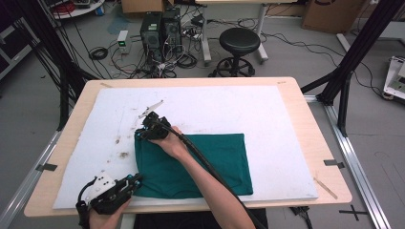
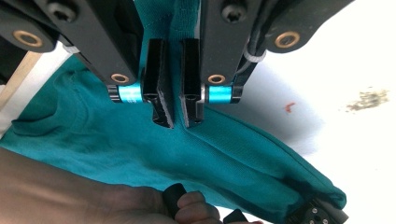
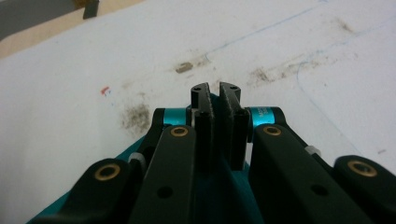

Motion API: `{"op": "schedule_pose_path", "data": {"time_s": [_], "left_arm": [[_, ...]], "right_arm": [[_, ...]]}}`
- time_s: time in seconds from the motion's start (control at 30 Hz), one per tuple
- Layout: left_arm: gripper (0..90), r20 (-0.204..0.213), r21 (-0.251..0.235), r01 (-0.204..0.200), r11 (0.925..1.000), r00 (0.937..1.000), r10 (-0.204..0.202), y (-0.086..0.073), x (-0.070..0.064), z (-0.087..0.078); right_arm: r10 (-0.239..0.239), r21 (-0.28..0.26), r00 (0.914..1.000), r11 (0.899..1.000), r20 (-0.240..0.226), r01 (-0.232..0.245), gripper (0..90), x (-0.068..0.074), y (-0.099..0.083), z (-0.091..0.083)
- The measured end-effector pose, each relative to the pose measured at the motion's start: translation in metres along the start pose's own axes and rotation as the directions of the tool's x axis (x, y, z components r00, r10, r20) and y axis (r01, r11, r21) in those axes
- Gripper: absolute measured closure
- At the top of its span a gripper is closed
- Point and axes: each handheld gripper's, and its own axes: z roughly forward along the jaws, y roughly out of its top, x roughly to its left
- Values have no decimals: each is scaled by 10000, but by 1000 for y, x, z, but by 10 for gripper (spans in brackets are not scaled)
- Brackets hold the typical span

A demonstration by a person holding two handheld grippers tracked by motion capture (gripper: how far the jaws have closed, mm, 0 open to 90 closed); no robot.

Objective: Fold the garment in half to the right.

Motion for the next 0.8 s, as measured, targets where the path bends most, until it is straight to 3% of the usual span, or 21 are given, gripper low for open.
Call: {"op": "schedule_pose_path", "data": {"time_s": [0.17,0.8], "left_arm": [[837,27,-139,155,9998,9999,-155,1,5,-6],[837,275,-62,-152,9999,9995,154,8,-2,1]], "right_arm": [[42,-244,10000,9997,-74,-44,853,3,6,0],[-125,-123,9999,9998,31,126,852,0,2,-14]]}}
